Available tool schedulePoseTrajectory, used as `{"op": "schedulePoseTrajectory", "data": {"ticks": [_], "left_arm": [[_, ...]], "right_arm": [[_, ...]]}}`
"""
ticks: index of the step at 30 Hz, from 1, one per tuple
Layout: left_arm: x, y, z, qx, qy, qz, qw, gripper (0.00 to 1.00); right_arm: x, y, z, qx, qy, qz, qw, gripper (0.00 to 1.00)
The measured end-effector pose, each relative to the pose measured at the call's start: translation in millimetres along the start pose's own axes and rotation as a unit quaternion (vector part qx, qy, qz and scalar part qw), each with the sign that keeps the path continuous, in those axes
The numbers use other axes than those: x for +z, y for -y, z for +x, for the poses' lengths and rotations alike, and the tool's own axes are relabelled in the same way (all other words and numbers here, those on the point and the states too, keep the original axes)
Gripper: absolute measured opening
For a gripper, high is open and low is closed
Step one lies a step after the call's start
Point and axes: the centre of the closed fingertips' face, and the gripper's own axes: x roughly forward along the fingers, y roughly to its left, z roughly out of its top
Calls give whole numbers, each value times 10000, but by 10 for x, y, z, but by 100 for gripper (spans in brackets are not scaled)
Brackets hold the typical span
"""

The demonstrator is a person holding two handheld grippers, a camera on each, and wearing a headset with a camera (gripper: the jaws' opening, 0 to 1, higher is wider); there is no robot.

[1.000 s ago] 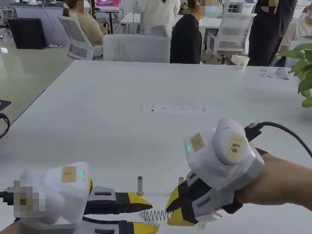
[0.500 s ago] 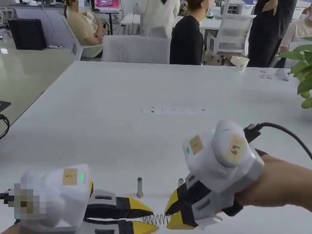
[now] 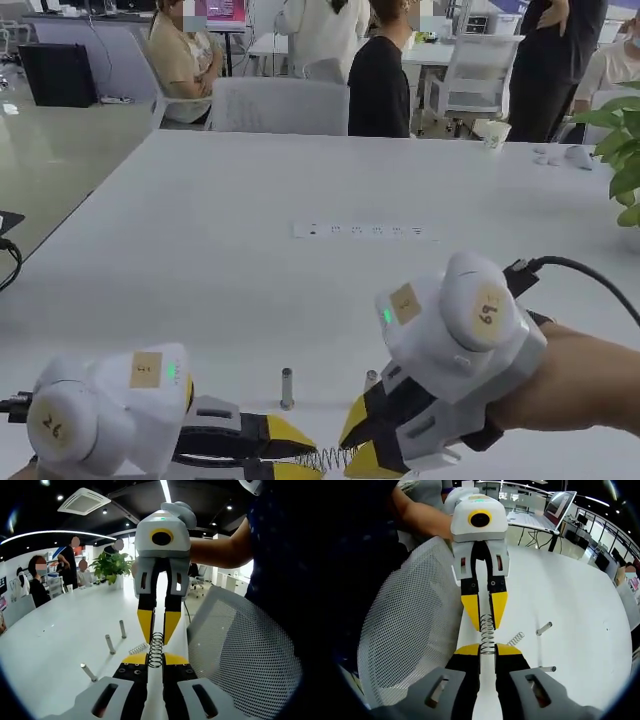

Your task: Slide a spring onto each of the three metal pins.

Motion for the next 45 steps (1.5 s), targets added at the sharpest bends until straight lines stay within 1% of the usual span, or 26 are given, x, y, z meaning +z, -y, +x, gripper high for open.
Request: {"op": "schedulePoseTrajectory", "data": {"ticks": [7, 11, 13, 15, 18, 24, 27, 29, 35, 37, 39, 45], "left_arm": [[40, 15, -6, -38, 39, 40, 10000, 2], [35, 22, -1, -44, 36, 44, 10000, 2], [59, 19, -3, -43, 90, 20, 9999, 2], [71, 15, -5, -38, 102, 26, 9999, 2], [88, 17, -7, -42, 129, 24, 9999, 2], [85, 21, -5, -44, 138, 24, 9999, 2], [89, 19, -2, -40, 142, 34, 9999, 2], [95, 15, -5, -39, 155, 33, 9999, 2], [130, -11, -25, -4, 253, -6, 9997, 3], [135, -12, -26, -12, 270, -19, 9996, 3], [126, -14, -26, -8, 250, -6, 9997, 2], [126, -19, -26, -3, 255, -2, 9997, 2]], "right_arm": [[1, -1, -4, 35, 121, 145, 9998, 9], [2, -1, 10, 34, 162, 160, 9997, 9], [8, -10, 21, 64, 220, 157, 9996, 11], [-6, -13, 32, 73, 208, 178, 9996, 12], [-18, -3, 42, 60, 222, 196, 9995, 11], [-16, -4, 35, 58, 252, 184, 9995, 8], [-6, 0, 17, 41, 219, 191, 9996, 8], [17, 4, -6, 12, 187, 206, 9996, 8], [80, 34, -76, -61, 225, 300, 9993, 7], [106, 36, -100, -46, 255, 339, 9991, 7], [143, 39, -123, -34, 308, 385, 9988, 7], [215, 32, -147, -24, 273, 368, 9989, 7]]}}
